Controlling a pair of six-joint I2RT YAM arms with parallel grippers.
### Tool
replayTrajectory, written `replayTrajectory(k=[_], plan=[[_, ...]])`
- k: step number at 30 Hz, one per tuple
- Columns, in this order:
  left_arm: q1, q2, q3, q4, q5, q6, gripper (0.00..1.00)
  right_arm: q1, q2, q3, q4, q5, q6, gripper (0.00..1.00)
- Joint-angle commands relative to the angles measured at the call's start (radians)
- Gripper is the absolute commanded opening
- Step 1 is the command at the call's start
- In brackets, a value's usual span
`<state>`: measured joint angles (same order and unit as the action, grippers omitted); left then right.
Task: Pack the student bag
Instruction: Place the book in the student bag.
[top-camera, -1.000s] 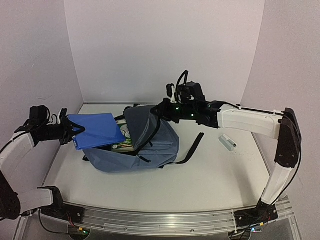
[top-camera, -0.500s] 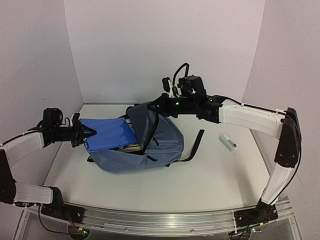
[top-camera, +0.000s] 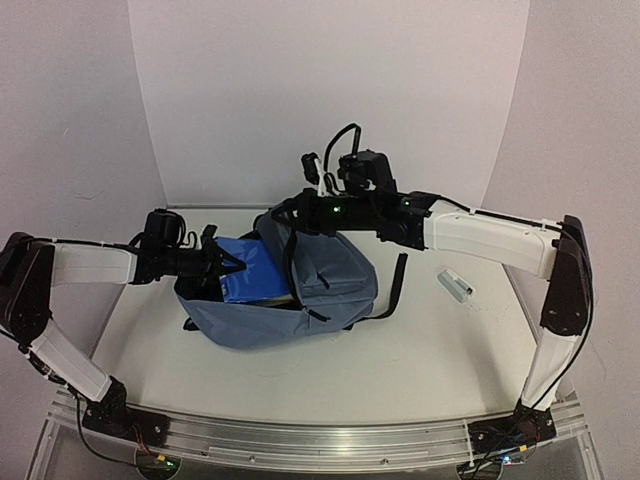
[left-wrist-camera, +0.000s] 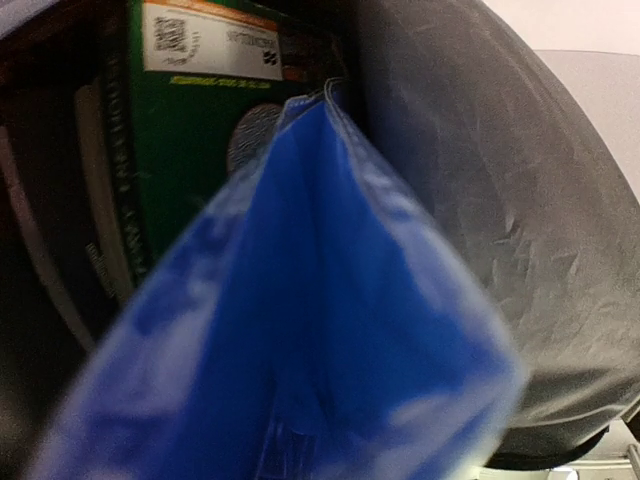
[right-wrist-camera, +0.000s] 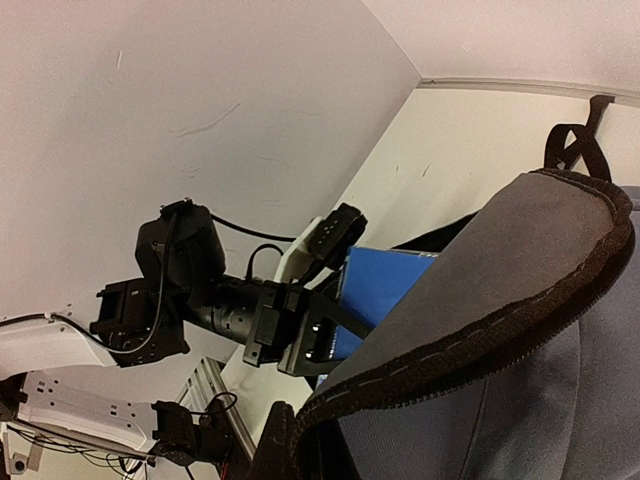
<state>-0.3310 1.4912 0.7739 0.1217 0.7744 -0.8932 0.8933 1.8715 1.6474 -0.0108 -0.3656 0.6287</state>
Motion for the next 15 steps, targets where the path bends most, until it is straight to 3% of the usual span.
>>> replayTrajectory(k=[1,6,12,15], plan=[[-0.058,0.096,0.104,0.179,-0.080,-0.044,0.00,0.015,0.003,0.059,0.131,-0.017,-0.004,0.00],[-0.101,0.184,0.129,0.321,-0.107,-0.117,0.00,0.035,0.015,0.053,0.141,-0.014,0.002,0.00],[-0.155,0.248,0.173,0.299,-0.103,-0.113,0.05,0.041,0.022,0.050,0.147,-0.003,0.011,0.00],[-0.154,0.180,0.162,0.199,-0.179,-0.054,0.21,0.041,0.011,0.039,0.149,0.008,0.003,0.00]])
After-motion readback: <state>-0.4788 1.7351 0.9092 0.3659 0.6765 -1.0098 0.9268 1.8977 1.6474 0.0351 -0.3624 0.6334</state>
